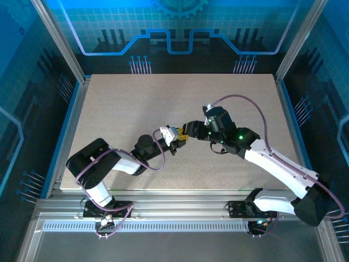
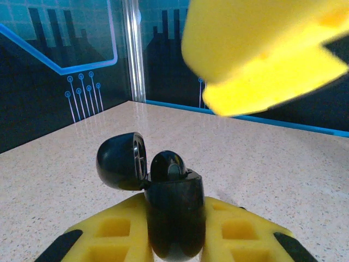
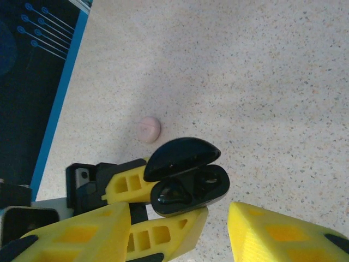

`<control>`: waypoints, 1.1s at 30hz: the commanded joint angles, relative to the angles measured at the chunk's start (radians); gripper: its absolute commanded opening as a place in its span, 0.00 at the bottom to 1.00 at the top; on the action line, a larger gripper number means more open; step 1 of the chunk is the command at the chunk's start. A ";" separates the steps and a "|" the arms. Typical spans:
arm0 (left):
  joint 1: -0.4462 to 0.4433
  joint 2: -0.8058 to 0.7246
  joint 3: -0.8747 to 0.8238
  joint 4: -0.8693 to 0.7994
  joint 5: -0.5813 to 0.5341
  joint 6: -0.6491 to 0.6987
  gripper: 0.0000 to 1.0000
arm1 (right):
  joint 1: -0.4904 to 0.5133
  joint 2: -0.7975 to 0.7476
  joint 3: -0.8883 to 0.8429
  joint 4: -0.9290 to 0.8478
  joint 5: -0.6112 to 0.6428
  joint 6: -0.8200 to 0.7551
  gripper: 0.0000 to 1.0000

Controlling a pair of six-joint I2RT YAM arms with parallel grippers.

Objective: Insert wireless bluetooth earbuds into charging case

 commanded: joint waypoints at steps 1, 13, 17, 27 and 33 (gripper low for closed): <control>-0.004 0.009 0.013 0.042 -0.001 -0.010 0.18 | -0.035 -0.021 0.043 -0.047 -0.059 -0.044 0.51; -0.003 -0.014 -0.022 0.042 0.036 0.020 0.18 | -0.202 0.067 0.091 -0.317 -0.160 -0.150 0.48; -0.004 -0.024 -0.048 0.042 0.108 0.082 0.18 | -0.258 0.099 0.086 -0.357 -0.185 -0.172 0.46; -0.007 -0.099 -0.090 0.042 0.211 0.169 0.19 | -0.425 0.297 0.094 -0.546 -0.250 -0.218 0.42; -0.010 -0.149 -0.111 0.040 0.233 0.192 0.19 | -0.494 0.397 0.120 -0.605 -0.247 -0.251 0.41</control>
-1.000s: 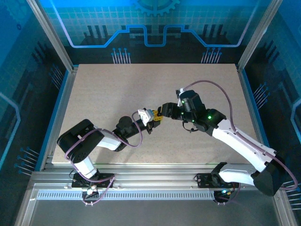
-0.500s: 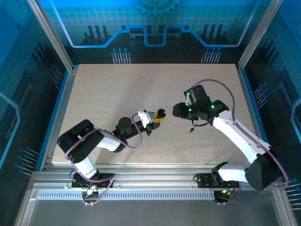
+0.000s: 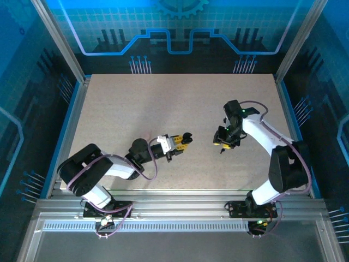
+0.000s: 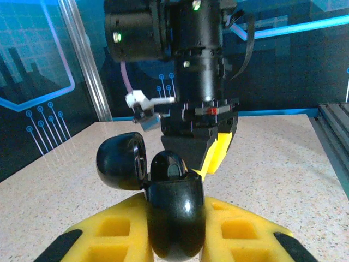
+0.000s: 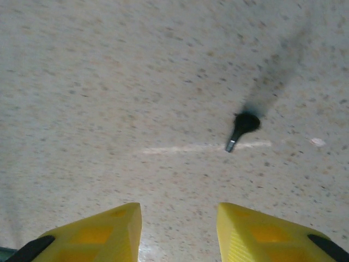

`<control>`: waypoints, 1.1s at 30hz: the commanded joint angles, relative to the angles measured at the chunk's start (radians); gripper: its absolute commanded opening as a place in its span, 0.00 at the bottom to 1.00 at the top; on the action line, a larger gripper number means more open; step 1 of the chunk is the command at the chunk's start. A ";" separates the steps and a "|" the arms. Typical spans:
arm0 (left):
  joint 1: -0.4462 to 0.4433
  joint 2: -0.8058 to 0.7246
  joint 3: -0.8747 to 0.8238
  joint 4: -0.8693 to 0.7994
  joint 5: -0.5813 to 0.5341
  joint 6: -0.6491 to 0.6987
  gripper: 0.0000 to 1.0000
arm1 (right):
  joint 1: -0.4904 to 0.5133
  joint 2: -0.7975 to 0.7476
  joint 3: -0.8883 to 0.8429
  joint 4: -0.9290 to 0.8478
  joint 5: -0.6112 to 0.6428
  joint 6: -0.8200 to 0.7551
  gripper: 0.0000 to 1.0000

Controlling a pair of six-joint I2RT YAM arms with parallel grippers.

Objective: Insert wireless bluetooth earbuds into charging case

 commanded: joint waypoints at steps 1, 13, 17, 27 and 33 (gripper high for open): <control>-0.009 -0.042 -0.019 0.033 0.048 0.043 0.19 | -0.047 0.024 0.043 -0.084 -0.026 -0.036 0.40; -0.024 -0.076 -0.034 0.033 0.063 0.085 0.19 | -0.098 0.128 0.071 -0.115 -0.032 -0.053 0.37; -0.026 -0.068 -0.035 0.033 0.042 0.086 0.19 | -0.080 0.115 0.066 -0.080 -0.069 -0.058 0.36; -0.026 -0.021 -0.018 0.033 -0.062 0.045 0.20 | 0.042 -0.165 -0.007 0.106 -0.176 -0.070 0.33; -0.025 0.002 -0.005 0.033 -0.094 0.006 0.20 | 0.097 -0.345 -0.057 0.196 -0.210 -0.065 0.36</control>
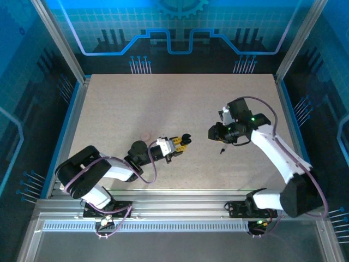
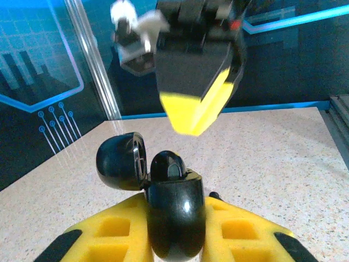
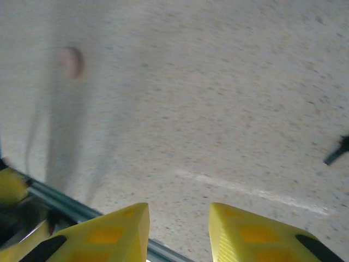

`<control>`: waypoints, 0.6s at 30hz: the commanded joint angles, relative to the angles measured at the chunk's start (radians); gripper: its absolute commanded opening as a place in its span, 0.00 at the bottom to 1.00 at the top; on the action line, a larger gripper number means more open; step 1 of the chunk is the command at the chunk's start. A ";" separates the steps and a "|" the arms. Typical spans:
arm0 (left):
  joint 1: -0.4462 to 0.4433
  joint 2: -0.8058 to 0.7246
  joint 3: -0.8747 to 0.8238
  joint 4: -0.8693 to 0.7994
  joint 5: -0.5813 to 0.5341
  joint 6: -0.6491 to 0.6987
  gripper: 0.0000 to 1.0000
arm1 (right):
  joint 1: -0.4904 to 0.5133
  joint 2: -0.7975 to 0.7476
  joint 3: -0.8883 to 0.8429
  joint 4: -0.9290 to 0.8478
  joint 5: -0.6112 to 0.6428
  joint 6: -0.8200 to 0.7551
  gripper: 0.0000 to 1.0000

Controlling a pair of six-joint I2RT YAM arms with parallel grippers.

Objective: Insert wireless bluetooth earbuds into charging case

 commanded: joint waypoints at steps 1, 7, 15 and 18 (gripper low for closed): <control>-0.006 0.016 0.024 0.033 -0.042 -0.036 0.20 | 0.014 -0.053 -0.024 0.040 -0.011 0.002 0.36; -0.006 0.039 0.027 0.033 -0.081 -0.048 0.21 | -0.043 0.046 -0.012 -0.156 0.124 0.081 0.33; -0.005 0.068 0.025 0.027 -0.113 -0.046 0.21 | -0.117 0.244 -0.009 -0.215 0.160 0.128 0.32; -0.005 0.089 0.027 0.029 -0.124 -0.041 0.21 | -0.122 0.332 0.023 -0.243 0.201 0.111 0.32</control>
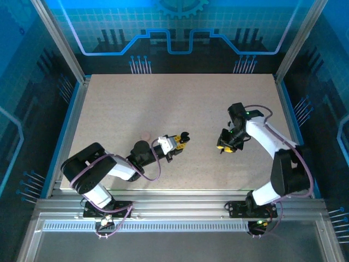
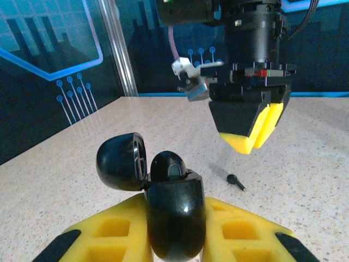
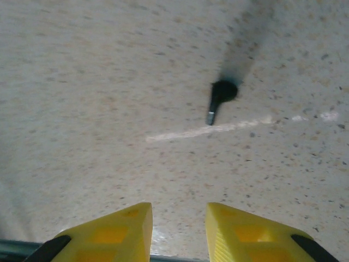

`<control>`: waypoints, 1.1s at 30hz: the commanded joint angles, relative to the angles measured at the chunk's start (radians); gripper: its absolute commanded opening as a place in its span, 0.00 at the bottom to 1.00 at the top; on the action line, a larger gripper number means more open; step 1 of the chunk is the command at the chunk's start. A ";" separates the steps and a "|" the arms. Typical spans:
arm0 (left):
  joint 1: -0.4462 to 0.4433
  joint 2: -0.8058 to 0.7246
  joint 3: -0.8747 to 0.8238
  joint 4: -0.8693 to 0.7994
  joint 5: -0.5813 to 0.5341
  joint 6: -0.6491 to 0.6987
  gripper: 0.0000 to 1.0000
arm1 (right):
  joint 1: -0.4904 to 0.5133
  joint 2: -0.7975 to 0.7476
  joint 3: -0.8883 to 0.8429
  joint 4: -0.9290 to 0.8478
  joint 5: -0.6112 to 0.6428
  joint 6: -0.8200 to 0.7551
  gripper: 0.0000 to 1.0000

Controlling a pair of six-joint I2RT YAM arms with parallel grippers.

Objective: Insert wireless bluetooth earbuds into charging case

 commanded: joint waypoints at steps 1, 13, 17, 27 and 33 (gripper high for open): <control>-0.005 0.029 0.021 0.031 -0.026 -0.011 0.21 | -0.012 0.084 0.045 -0.076 0.057 -0.002 0.32; -0.006 0.085 0.028 0.032 0.001 0.014 0.21 | -0.028 0.290 0.145 -0.069 0.101 -0.048 0.31; -0.006 0.092 0.034 0.033 -0.002 0.016 0.21 | -0.037 0.319 0.157 -0.063 0.105 -0.058 0.31; -0.005 0.103 0.048 0.032 0.001 0.013 0.22 | -0.044 0.358 0.166 -0.021 0.079 -0.075 0.28; -0.006 0.104 0.053 0.032 0.002 0.010 0.22 | -0.048 0.381 0.174 -0.015 0.082 -0.094 0.24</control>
